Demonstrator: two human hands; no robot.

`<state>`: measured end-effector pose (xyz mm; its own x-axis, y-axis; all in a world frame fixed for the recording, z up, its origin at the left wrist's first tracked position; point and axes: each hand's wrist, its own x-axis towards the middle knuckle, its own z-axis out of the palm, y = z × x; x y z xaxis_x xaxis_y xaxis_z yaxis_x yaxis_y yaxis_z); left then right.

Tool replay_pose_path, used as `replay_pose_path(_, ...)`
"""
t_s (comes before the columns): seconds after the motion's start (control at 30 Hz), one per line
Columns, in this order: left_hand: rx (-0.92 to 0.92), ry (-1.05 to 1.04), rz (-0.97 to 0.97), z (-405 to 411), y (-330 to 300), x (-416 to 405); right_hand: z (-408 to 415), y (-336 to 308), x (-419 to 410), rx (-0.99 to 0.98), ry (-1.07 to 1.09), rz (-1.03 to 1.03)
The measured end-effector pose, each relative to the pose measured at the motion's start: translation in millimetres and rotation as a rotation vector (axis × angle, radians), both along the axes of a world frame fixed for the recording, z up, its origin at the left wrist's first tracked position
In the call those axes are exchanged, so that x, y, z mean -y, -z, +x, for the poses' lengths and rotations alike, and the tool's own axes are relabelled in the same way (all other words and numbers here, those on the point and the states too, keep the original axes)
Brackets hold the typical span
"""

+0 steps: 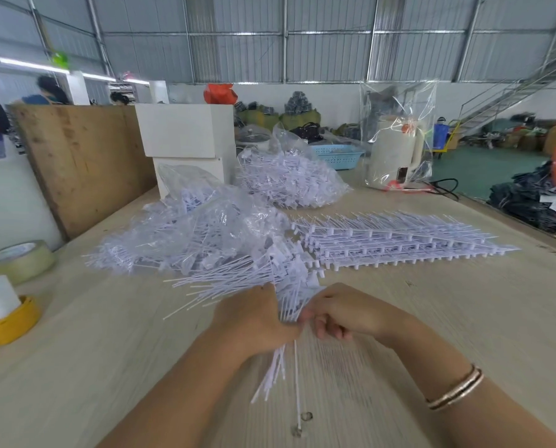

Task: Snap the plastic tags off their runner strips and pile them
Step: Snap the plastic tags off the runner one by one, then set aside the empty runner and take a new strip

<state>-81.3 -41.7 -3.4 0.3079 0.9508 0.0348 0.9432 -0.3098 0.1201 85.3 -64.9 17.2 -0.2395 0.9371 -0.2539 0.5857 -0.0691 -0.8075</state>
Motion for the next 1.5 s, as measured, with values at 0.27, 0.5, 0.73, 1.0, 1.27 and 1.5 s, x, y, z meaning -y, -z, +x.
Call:
replay_pose_path(0.27, -0.119, -0.073, 0.098, 0, 1, -8, 5, 11, -10, -0.055, 0.083, 0.162)
replay_pose_path(0.5, -0.113, -0.010, 0.189, -16, -1, -15, 18, 15, -22, -0.038, 0.363, 0.585)
replay_pose_path(0.73, -0.199, 0.089, 0.413, -29, -4, -57, 22, 25, -31, 0.001, 0.374, 0.752)
replay_pose_path(1.0, -0.123, 0.135, 0.264, -44, 18, -67, 13, 34, -35, 0.299, 0.260, 0.778)
replay_pose_path(1.27, -0.226, 0.224, 0.482, -48, 18, -60, -1, 50, -36, 0.651, -0.122, 0.666)
replay_pose_path(1.5, -0.185, 0.152, 0.501, -39, 4, -51, 3, 48, -39, 0.434, 0.072, 0.715)
